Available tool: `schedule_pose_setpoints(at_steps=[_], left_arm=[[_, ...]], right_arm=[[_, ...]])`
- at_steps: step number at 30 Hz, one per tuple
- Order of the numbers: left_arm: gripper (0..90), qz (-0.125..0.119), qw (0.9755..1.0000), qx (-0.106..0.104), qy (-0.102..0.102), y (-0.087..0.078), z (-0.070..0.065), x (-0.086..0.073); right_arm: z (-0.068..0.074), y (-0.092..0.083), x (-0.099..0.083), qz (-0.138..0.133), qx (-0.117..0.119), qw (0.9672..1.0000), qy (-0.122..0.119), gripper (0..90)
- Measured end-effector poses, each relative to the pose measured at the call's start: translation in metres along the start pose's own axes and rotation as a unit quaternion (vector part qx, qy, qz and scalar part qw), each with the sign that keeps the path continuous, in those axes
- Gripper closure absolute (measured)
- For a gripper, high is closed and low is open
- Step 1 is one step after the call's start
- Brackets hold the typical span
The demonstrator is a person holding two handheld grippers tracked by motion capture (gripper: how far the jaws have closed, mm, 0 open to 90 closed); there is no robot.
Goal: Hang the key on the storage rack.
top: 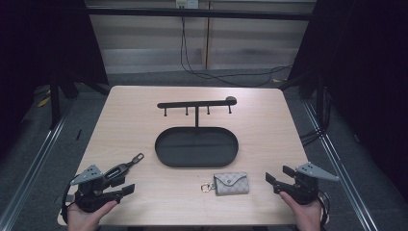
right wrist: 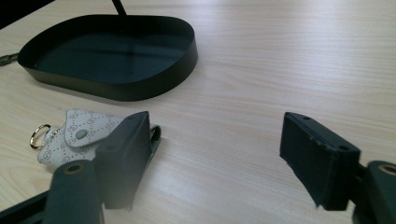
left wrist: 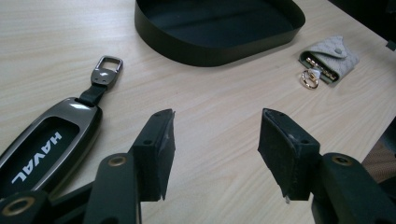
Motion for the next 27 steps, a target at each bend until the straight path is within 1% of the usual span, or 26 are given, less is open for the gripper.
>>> schedule_pose_setpoints(at_steps=[1, 4, 6, 8, 9, 10, 11, 13, 15, 16, 17, 18, 19, 20, 21, 22, 23, 24, 25, 27], left_arm=[[45.8, 0.001, 1.0000, 0.001, 0.000, 0.000, 0.000, 0.000], [46.0, 0.010, 0.9998, -0.016, -0.004, 0.000, 0.002, 0.000], [51.0, 0.015, 0.9997, -0.019, -0.004, 0.000, 0.001, 0.001], [54.5, 0.016, 0.9996, -0.021, -0.008, 0.000, 0.002, 0.001], [54.5, 0.012, 0.9996, -0.023, -0.012, -0.001, 0.002, 0.001], [55.2, 0.015, 0.9995, -0.027, -0.009, -0.001, 0.003, 0.000], [56.2, 0.015, 0.9995, -0.027, -0.009, -0.001, 0.003, 0.000], [57.7, 0.013, 0.9991, -0.036, -0.016, -0.001, 0.003, 0.002], [60.0, 0.009, 0.9990, -0.039, -0.019, -0.002, 0.003, 0.002], [59.9, 0.011, 0.9983, -0.054, -0.015, -0.003, 0.000, 0.003], [59.9, 0.014, 0.9985, -0.053, -0.011, -0.003, -0.001, 0.004], [59.7, 0.022, 0.9990, -0.039, -0.002, -0.004, -0.004, 0.004], [59.4, 0.022, 0.9990, -0.039, -0.002, -0.004, -0.004, 0.004], [58.3, 0.034, 0.9988, -0.035, 0.008, -0.003, -0.007, 0.006], [58.3, 0.039, 0.9985, -0.037, 0.013, -0.003, -0.007, 0.007], [58.3, 0.041, 0.9984, -0.035, 0.014, -0.003, -0.007, 0.008], [58.2, 0.047, 0.9983, -0.029, 0.019, -0.003, -0.006, 0.009], [58.2, 0.047, 0.9983, -0.029, 0.019, -0.003, -0.006, 0.009], [56.8, 0.056, 0.9981, -0.008, 0.024, -0.003, -0.004, 0.013], [54.6, 0.066, 0.9976, 0.001, 0.020, -0.002, -0.002, 0.018]], right_arm=[[0.000, 0.000, 0.000, 0.001, 0.001, 1.0000, 0.002, 24.4], [-0.002, 0.001, 0.000, 0.005, 0.006, 0.9999, 0.008, 23.6], [-0.002, 0.003, 0.000, 0.009, 0.006, 0.9999, 0.008, 23.6], [-0.002, 0.003, 0.000, 0.010, 0.005, 0.9999, 0.004, 23.5], [-0.002, 0.003, 0.000, 0.011, 0.005, 0.9999, 0.004, 22.5], [-0.001, 0.005, 0.000, 0.017, 0.005, 0.9998, 0.008, 18.4], [-0.001, 0.005, 0.000, 0.019, 0.005, 0.9998, 0.008, 18.6], [-0.001, 0.005, 0.000, 0.019, 0.007, 0.9998, 0.005, 18.5], [-0.001, 0.005, 0.000, 0.020, 0.008, 0.9998, 0.005, 18.5], [0.000, 0.004, 0.000, 0.019, 0.010, 0.9998, 0.003, 18.5], [0.001, 0.004, 0.000, 0.019, 0.011, 0.9998, 0.003, 18.6], [0.001, 0.004, 0.000, 0.020, 0.011, 0.9997, 0.004, 18.6], [0.001, 0.004, 0.000, 0.019, 0.011, 0.9998, 0.004, 18.5], [0.001, 0.004, 0.000, 0.018, 0.012, 0.9998, 0.004, 18.6], [0.000, 0.004, 0.000, 0.019, 0.012, 0.9997, 0.007, 18.5], [0.000, 0.004, 0.000, 0.019, 0.013, 0.9997, 0.010, 18.5], [0.000, 0.004, 0.000, 0.018, 0.015, 0.9997, 0.012, 18.5], [0.000, 0.004, 0.000, 0.018, 0.015, 0.9997, 0.012, 18.5], [-0.001, 0.004, 0.000, 0.017, 0.014, 0.9997, 0.013, 18.4], [-0.001, 0.004, 0.000, 0.017, 0.016, 0.9997, 0.011, 18.3]])
Point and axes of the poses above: each handheld gripper's, and its own axes: y roughly forward along the jaws, x roughly out of its top, z roughly to its left, the point moved 2 cm from there along y, roughly forward along the jaws, and after that the axes turned 6 degrees about z, right-handed, at the moved point
